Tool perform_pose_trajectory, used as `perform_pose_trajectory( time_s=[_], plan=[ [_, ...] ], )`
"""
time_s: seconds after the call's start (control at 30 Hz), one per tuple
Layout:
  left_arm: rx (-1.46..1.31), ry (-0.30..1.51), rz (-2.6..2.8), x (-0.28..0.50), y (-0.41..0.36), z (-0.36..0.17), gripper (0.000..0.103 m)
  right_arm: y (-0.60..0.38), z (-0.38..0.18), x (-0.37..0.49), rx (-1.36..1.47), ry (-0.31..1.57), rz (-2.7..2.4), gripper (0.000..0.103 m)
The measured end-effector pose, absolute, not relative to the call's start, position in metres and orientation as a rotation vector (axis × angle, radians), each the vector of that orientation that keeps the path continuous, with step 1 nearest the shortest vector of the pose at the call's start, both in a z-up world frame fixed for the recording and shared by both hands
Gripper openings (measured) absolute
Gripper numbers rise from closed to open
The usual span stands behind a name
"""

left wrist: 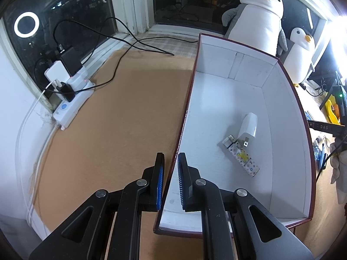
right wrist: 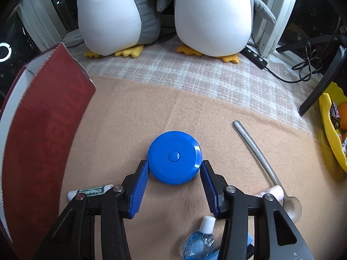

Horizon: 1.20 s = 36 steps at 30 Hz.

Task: Organize rigid objects
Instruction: 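Grasp the blue round tape measure with the right gripper and lift it, then carry the tape measure over the box and release it inside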

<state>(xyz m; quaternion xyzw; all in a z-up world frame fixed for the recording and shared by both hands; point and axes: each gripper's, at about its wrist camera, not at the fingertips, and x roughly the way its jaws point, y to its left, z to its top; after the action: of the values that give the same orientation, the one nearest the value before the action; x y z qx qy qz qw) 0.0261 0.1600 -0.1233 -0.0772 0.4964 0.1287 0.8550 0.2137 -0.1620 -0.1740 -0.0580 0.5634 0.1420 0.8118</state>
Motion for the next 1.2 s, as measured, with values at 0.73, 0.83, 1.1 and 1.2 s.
perform_pose_trajectory(
  time_s=[0.73,0.83,1.1,1.2],
  plan=[
    [-0.171,1.029,0.189,0.022,0.163,-0.114,0.011,-0.057,-0.052,0.09,-0.161,1.021,0.596,0.045],
    [-0.163,1.031,0.175,0.025,0.164,-0.113,0.011,-0.034,-0.061,0.08,-0.19,1.028,0.628,0.045],
    [-0.131,1.024,0.148,0.026,0.168,-0.113,0.011,0.014,-0.087,0.06,-0.289,1.057,0.669,0.045],
    [-0.127,1.019,0.143,0.026,0.168,-0.114,0.011,0.021,-0.093,0.059,-0.302,1.066,0.675,0.045]
  ],
)
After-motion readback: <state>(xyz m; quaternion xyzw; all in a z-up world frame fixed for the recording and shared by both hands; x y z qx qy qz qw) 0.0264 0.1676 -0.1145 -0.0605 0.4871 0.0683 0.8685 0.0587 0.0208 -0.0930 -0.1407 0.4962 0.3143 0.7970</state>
